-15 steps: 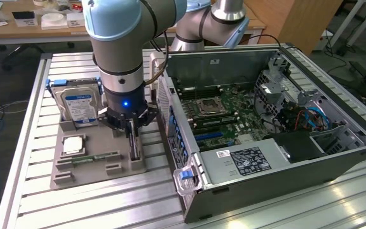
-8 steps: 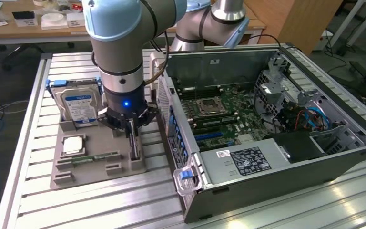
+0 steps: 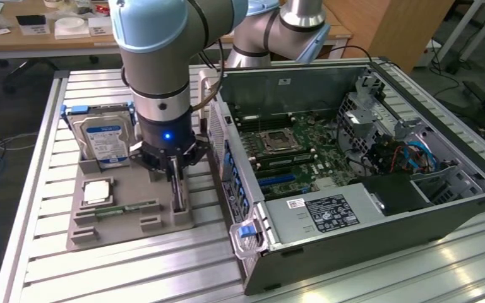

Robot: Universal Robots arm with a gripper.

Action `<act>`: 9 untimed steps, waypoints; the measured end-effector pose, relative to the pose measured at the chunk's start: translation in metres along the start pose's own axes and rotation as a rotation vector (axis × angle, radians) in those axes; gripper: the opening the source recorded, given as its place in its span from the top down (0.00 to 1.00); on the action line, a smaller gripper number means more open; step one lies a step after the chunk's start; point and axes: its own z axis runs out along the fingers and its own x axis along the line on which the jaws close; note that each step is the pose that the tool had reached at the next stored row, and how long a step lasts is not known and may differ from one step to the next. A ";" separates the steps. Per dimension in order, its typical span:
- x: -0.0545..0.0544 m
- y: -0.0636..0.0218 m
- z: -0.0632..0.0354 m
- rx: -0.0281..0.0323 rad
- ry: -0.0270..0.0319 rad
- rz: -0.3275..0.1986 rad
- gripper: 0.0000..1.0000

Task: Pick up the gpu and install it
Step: 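Pick up the gpu and move the gpu toward the slot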

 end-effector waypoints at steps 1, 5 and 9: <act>0.000 0.0002 -0.0023 0.0003 0.0003 0.000 0.73; -0.001 0.0011 -0.0143 0.0003 0.0002 0.000 0.73; -0.002 0.0022 -0.0280 0.0004 0.0003 0.000 0.73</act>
